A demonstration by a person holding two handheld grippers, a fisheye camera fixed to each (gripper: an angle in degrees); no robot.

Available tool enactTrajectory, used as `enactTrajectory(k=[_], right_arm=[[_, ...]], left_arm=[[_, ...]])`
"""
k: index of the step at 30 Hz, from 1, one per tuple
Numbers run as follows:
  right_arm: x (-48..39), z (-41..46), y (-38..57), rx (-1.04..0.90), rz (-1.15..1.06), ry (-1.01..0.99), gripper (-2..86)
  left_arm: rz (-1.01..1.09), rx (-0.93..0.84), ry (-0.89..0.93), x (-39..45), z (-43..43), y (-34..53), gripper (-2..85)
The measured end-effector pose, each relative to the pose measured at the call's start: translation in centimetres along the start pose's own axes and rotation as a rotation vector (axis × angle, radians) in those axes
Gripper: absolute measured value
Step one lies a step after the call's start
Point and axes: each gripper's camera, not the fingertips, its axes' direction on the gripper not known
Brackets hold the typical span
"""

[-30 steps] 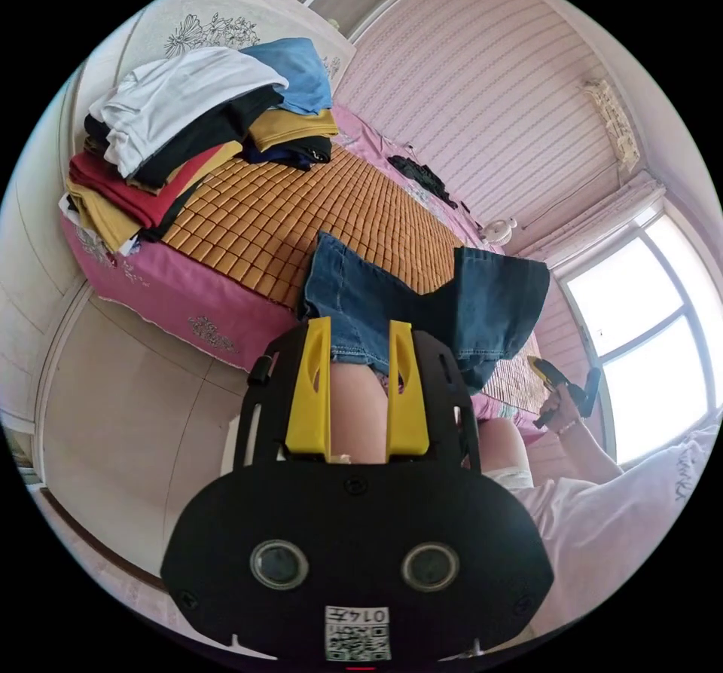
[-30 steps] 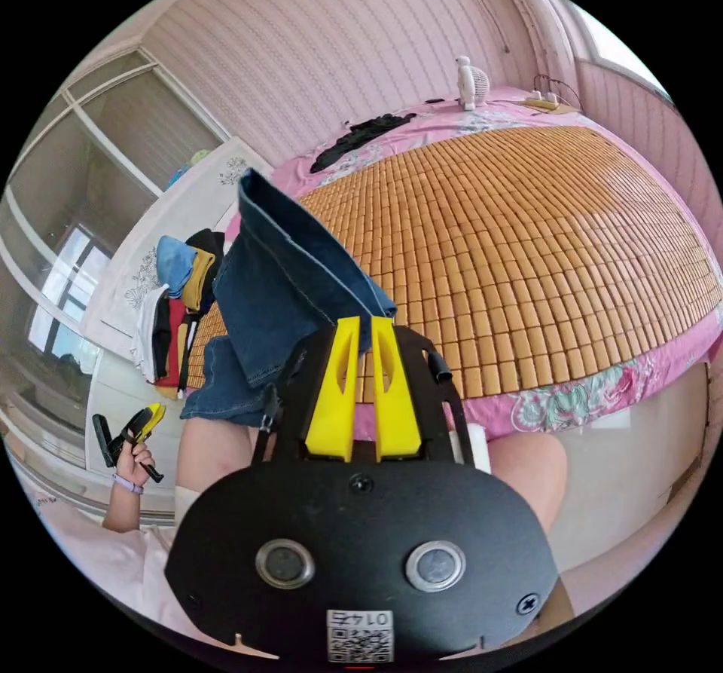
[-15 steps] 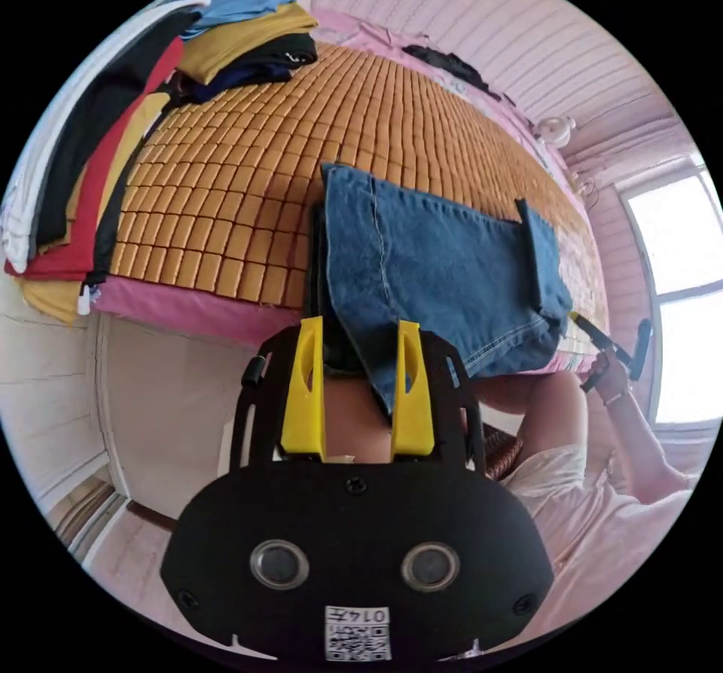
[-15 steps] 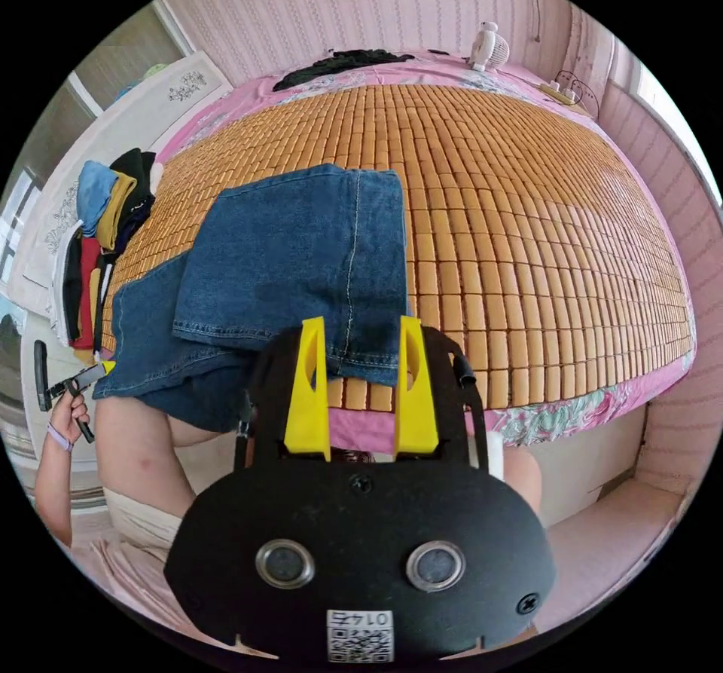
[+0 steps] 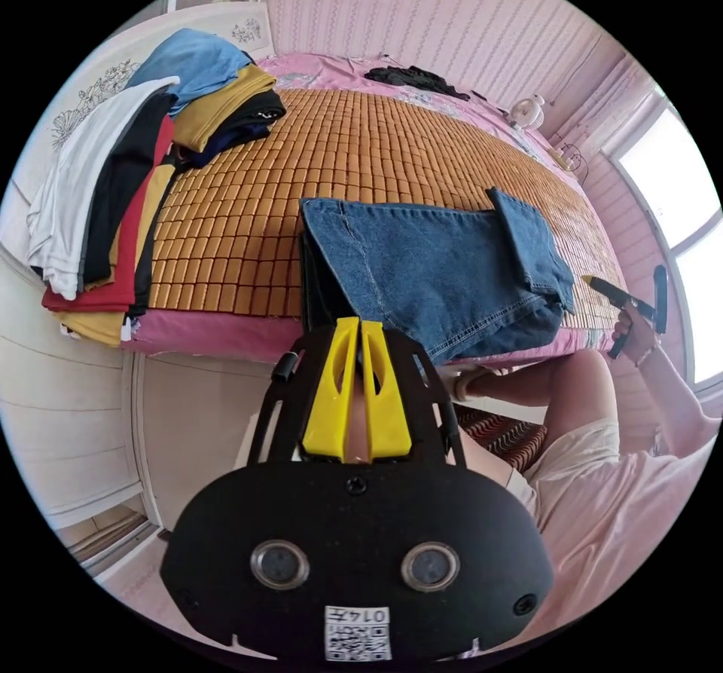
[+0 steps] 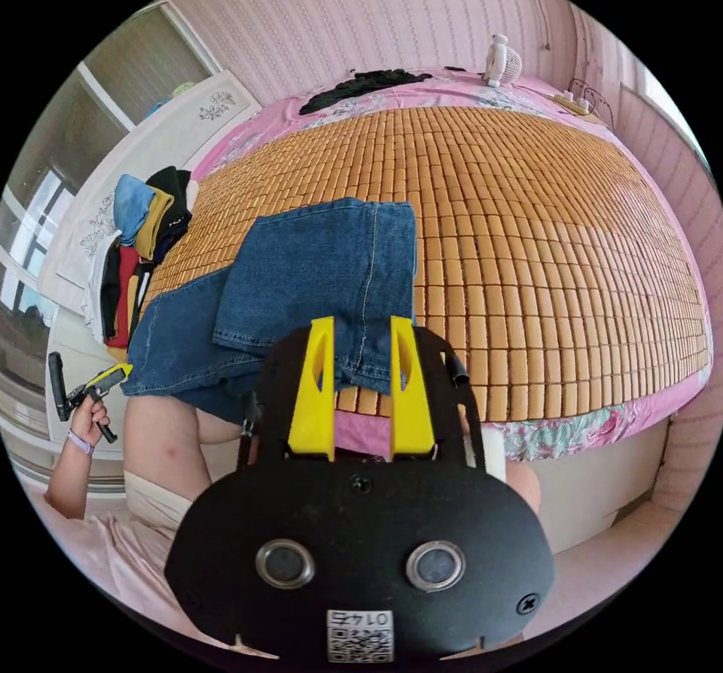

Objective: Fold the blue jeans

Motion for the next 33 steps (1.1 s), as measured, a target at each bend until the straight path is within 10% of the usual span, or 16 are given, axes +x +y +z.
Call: enactTrajectory(k=[13, 22, 33], right_arm=[[-1.9, -3.3, 2.3, -0.008, -0.009, -0.225, 0.1], [-20.3, -4.9, 7.1, -0.078, -0.374, -0.660, 0.8], [-34.6, 2.3, 12.0, -0.213, -0.714, -0.246, 10.8]], left_arm=[[0.085, 0.148, 0.232, 4.0, -2.8, 2.0, -1.0], [0.371, 0.120, 0.415, 14.7, -0.7, 2.4, -1.0], [0.431, -0.107, 0.350, 17.6, 5.2, 2.5, -1.0]])
